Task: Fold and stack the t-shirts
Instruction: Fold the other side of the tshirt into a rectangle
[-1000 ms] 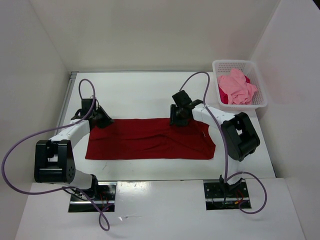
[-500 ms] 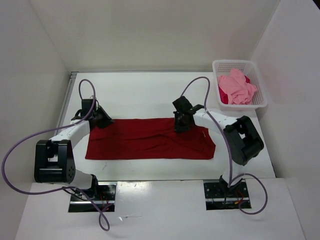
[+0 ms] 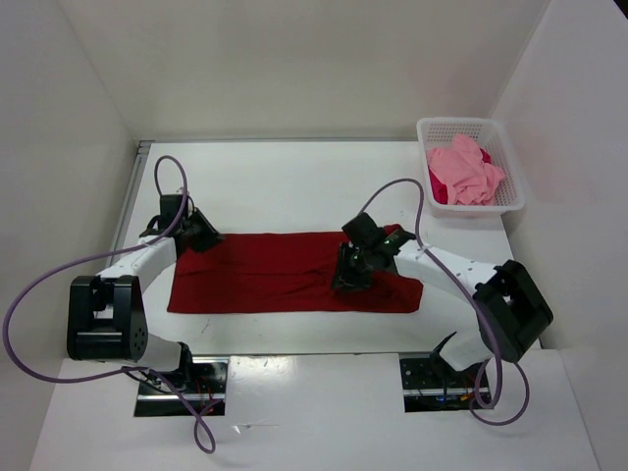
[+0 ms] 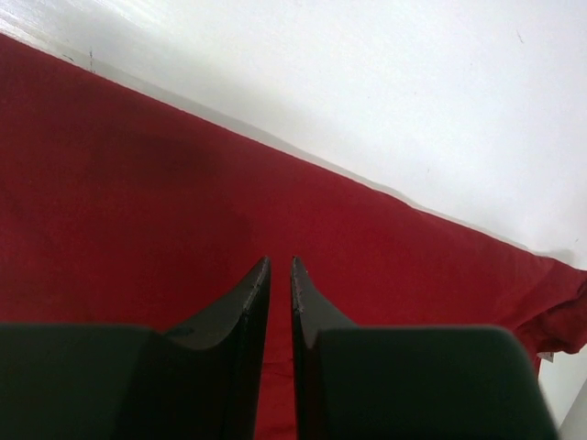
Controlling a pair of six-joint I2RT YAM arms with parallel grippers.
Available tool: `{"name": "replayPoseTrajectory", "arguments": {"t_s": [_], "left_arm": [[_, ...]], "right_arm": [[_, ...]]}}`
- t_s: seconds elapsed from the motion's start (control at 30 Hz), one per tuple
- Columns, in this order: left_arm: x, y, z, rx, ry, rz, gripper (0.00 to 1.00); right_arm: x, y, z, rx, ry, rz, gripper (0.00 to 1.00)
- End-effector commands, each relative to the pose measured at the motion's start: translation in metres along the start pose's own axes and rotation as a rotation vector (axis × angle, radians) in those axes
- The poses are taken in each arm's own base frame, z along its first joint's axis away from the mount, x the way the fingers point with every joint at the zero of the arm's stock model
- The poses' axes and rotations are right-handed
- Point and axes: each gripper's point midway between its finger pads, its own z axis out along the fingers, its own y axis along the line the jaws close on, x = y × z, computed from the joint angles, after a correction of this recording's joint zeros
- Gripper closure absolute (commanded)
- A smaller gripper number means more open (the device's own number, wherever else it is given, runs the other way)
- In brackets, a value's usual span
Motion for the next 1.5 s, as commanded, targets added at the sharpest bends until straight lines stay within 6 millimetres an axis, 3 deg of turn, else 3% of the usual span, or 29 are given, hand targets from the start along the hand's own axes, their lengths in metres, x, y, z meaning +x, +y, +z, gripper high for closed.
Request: {"name": "replayPoseTrajectory", "arguments": {"t_s": [0.0, 0.1, 0.17, 0.23, 0.27, 0.3, 0.37, 0.47, 0.5, 0.57, 0.6, 0.7, 0.87, 0.93, 1.0, 1.03, 1.13, 1.3, 1.47], "left_arm": [[-0.019, -0.02, -0.009, 0.063, -0.059, 0.015, 0.79], [-0.024, -0.024, -0.011, 0.071, -0.069, 0.017, 0.79], [-0.025, -0.027, -0.012, 0.079, -0.065, 0.018, 0.79], [-0.023, -0.03, -0.013, 0.092, -0.054, 0.019, 0.79], [-0.025, -0.031, -0.013, 0.098, -0.061, 0.021, 0.79], [-0.021, -0.035, -0.013, 0.111, -0.049, 0.03, 0.79], [-0.016, -0.042, -0.01, 0.121, -0.035, 0.045, 0.79], [-0.006, -0.045, -0.001, 0.122, -0.007, 0.06, 0.78], [-0.003, -0.05, 0.001, 0.128, 0.002, 0.07, 0.78], [0.0, -0.053, 0.008, 0.137, 0.021, 0.075, 0.78], [0.004, -0.056, 0.011, 0.142, 0.03, 0.085, 0.76], [0.006, -0.054, 0.023, 0.134, 0.054, 0.08, 0.76], [0.004, -0.04, 0.045, 0.076, 0.074, 0.06, 0.76], [-0.001, -0.027, 0.051, 0.05, 0.073, 0.026, 0.76], [-0.001, -0.016, 0.057, 0.025, 0.084, 0.006, 0.76], [-0.008, -0.011, 0.059, 0.017, 0.073, -0.009, 0.76], [-0.009, 0.003, 0.063, 0.012, 0.1, -0.049, 0.76], [-0.029, 0.043, 0.066, -0.031, 0.081, -0.177, 0.76], [-0.035, 0.074, 0.066, -0.056, 0.096, -0.274, 0.76]], "right_arm": [[0.009, 0.02, -0.012, -0.096, 0.025, 0.06, 0.61], [-0.002, 0.022, -0.025, -0.07, -0.011, 0.014, 0.5], [-0.026, 0.016, -0.036, -0.058, -0.07, -0.003, 0.51], [-0.047, 0.003, -0.042, -0.03, -0.134, -0.011, 0.65], [-0.068, -0.01, -0.045, -0.015, -0.187, 0.02, 0.73], [-0.083, -0.015, -0.047, -0.014, -0.232, 0.025, 0.89], [-0.111, -0.038, -0.044, 0.041, -0.285, 0.039, 0.98], [-0.146, -0.057, -0.039, 0.16, -0.356, 0.024, 0.94], [-0.152, -0.067, -0.04, 0.205, -0.37, 0.031, 0.76], [-0.167, -0.076, -0.05, 0.257, -0.426, 0.029, 0.63], [-0.17, -0.082, -0.052, 0.275, -0.436, 0.032, 0.58], [-0.179, -0.101, -0.055, 0.344, -0.448, 0.054, 0.56], [-0.18, -0.12, -0.039, 0.423, -0.404, 0.05, 0.58], [-0.184, -0.122, -0.041, 0.421, -0.416, 0.057, 0.7], [-0.179, -0.126, -0.036, 0.432, -0.397, 0.058, 0.75], [-0.178, -0.127, -0.034, 0.431, -0.399, 0.058, 0.87], [-0.177, -0.138, -0.032, 0.464, -0.398, 0.081, 0.99], [-0.169, -0.179, -0.03, 0.516, -0.355, 0.168, 0.99], [-0.163, -0.198, -0.013, 0.54, -0.299, 0.202, 1.0]]}}
